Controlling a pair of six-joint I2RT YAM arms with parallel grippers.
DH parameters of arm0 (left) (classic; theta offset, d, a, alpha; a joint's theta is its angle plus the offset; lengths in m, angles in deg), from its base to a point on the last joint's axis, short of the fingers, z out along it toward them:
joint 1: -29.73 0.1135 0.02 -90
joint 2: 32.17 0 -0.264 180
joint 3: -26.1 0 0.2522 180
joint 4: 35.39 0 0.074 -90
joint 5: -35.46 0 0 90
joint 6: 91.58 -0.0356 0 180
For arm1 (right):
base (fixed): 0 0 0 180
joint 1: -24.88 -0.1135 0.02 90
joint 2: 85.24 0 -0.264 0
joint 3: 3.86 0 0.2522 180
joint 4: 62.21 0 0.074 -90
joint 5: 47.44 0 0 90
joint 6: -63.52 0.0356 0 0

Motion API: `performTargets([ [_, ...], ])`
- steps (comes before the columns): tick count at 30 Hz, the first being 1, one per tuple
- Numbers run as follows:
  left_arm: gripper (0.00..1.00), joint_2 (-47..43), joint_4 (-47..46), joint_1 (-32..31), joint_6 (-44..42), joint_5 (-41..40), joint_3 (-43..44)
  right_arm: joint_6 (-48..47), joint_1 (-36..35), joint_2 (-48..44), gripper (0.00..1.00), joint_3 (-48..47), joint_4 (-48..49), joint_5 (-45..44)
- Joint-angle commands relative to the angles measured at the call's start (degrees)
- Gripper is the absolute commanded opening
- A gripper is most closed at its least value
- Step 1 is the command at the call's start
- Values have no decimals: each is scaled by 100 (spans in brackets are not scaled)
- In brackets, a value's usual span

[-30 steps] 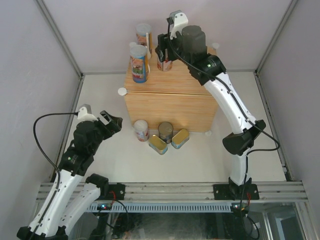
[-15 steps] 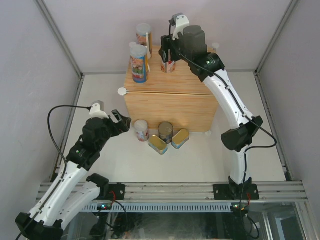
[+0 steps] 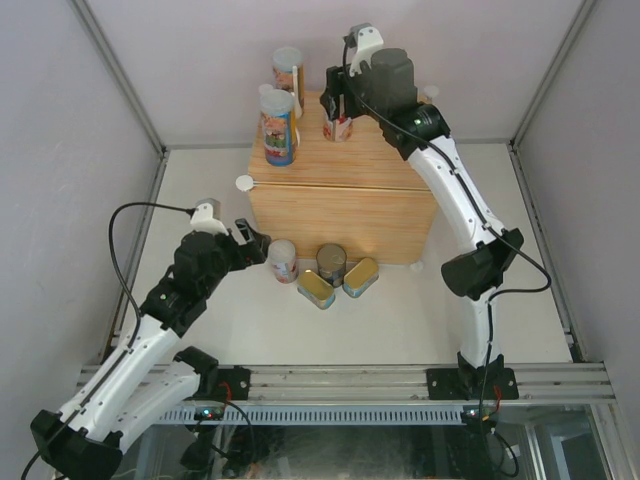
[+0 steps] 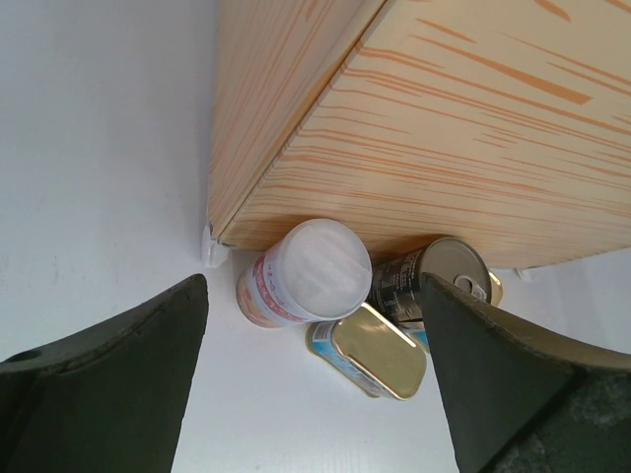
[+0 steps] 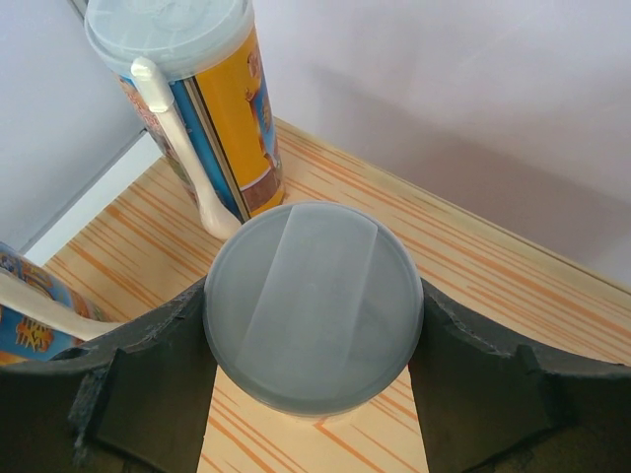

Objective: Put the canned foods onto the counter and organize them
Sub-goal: Place the canned food on the counter.

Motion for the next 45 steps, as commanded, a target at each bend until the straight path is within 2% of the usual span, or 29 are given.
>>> performTargets([
  [1, 92, 4, -269, -37, -178, -129, -47, 159, 36, -74, 24, -335, 740, 188],
  [5, 92, 20, -273, -199, -189, -133, -31, 180, 27, -85, 48, -298, 755, 219],
  [8, 92, -3, -274, -204, -209, -108, -20, 232, 28, -111, 59, -268, 755, 227],
  [11, 92, -44, -273, -208, -223, -85, -29, 272, 25, -172, 67, -193, 754, 203],
  [21, 93, -256, -170, -231, -279, -62, -84, 300, -5, -247, 82, -58, 752, 71],
  [25, 94, -295, -126, -231, -301, -70, -82, 288, -31, -288, 96, -45, 667, -26],
  [31, 94, -415, -105, -231, -313, -217, -115, 97, -124, -632, 98, 320, 946, -204],
  [37, 95, -663, -198, -231, -213, -554, -350, -25, -213, -840, 97, 387, 792, -544],
  [42, 94, -953, -332, -231, 48, -938, -721, 182, -307, -1599, 96, 1473, 1219, -851],
  [45, 94, -1056, -607, -231, 80, -1093, -909, 93, -470, -1938, 94, 1736, 1265, -1035],
])
